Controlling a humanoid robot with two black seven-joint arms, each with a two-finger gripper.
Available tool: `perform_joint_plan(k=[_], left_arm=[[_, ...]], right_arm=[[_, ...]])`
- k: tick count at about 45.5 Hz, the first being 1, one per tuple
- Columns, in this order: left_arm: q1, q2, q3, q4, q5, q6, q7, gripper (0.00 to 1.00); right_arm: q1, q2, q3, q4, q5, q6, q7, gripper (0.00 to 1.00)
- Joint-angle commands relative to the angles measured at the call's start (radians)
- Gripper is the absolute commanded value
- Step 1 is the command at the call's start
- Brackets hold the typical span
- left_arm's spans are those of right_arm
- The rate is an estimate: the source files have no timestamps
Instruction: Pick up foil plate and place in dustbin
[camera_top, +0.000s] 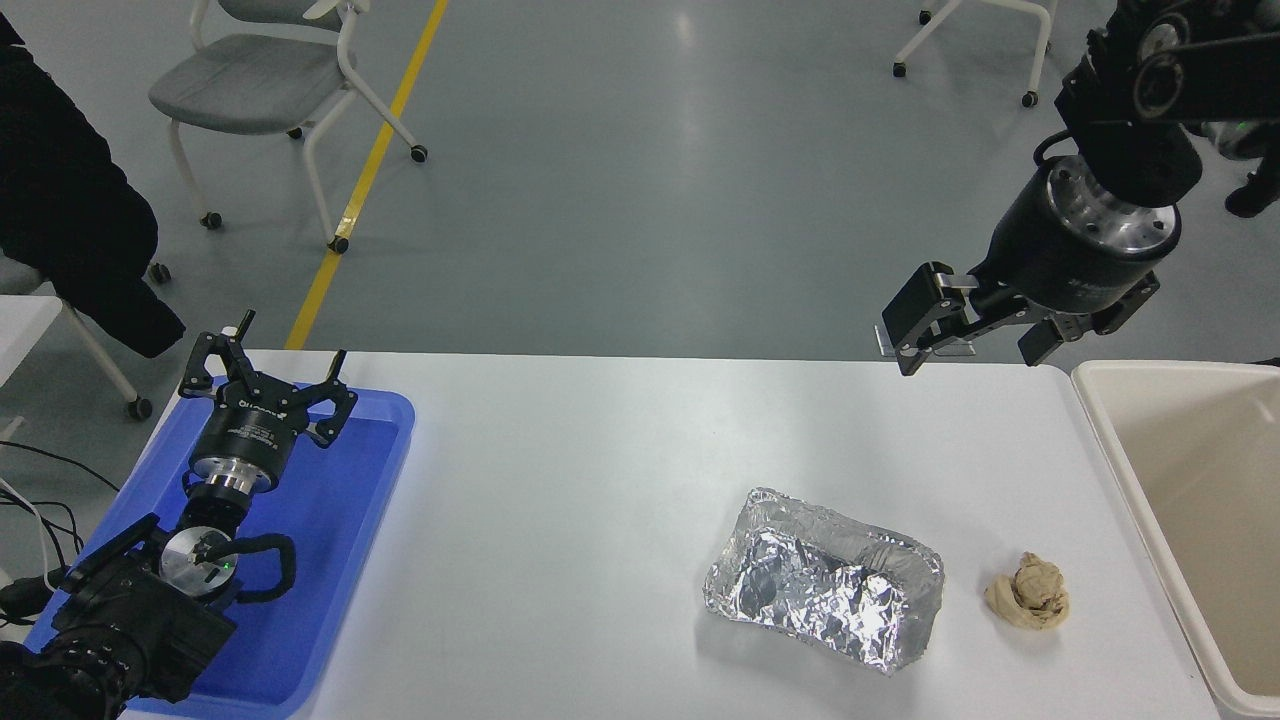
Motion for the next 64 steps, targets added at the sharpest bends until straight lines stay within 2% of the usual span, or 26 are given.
perform_joint_plan(k=[1, 19, 27, 37, 45, 52, 57, 64], left_arm=[[0.001, -0.001, -0.002, 0.000, -0.002, 0.000, -0.002, 1.00], [0.001, 0.000, 0.000, 0.000, 0.000, 0.000, -0.002, 1.00], [0.001, 0.000, 0.000, 0.000, 0.000, 0.000, -0.002, 1.00], [0.001, 0.000, 0.000, 0.000, 0.000, 0.000, -0.002, 1.00], [0.001, 0.000, 0.000, 0.000, 0.000, 0.000, -0.002, 1.00], [0.001, 0.000, 0.000, -0.003, 0.000, 0.000, -0.002, 1.00], [0.001, -0.001, 0.000, -0.003, 0.000, 0.000, -0.002, 1.00], [0.000, 0.000, 0.000, 0.000, 0.000, 0.000, 0.000, 1.00]], right_arm=[[0.000, -0.003, 0.002, 0.000, -0.001, 0.000, -0.002, 1.00], [-0.114, -0.015, 0.017, -0.037, -0.030, 0.000, -0.004, 1.00], [-0.200, -0.104, 0.053, -0.055, -0.066, 0.000, -0.004, 1.00], [-0.338, -0.247, 0.125, -0.091, -0.171, 0.000, -0.004, 1.00], [-0.514, -0.347, 0.238, -0.163, -0.231, 0.000, -0.004, 1.00], [-0.727, -0.420, 0.421, -0.227, -0.346, 0.000, -0.007, 1.00], [-0.873, -0.440, 0.520, -0.264, -0.417, -0.009, -0.024, 1.00], [-1.063, -0.443, 0.678, -0.330, -0.457, -0.017, -0.033, 1.00]])
